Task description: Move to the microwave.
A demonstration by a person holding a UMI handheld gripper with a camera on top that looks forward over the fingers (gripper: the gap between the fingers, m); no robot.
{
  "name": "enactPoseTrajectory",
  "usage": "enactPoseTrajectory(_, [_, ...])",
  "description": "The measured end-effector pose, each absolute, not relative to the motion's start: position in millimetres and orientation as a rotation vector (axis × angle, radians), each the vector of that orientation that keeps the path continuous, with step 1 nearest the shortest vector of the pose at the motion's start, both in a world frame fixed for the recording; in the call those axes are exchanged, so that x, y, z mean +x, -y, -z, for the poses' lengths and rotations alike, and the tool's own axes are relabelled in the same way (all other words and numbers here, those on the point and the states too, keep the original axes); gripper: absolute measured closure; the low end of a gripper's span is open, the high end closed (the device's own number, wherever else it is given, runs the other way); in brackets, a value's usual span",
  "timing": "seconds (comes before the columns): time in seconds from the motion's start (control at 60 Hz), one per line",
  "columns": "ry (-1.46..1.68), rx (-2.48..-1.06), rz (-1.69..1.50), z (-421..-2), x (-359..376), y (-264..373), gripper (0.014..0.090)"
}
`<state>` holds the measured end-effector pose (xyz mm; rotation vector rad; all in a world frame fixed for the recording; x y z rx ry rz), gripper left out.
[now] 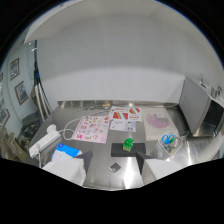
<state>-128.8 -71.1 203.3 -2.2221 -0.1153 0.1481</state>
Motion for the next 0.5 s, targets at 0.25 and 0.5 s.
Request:
enactPoseTrajectory(0.25, [0.109,-2.215,-0.141,-203.4,-123.4,70.2,0.0204])
enactPoseTrajectory(0.5, [0.122,-2.215,-0.141,-200.5,-112.0,78.5,0.0204])
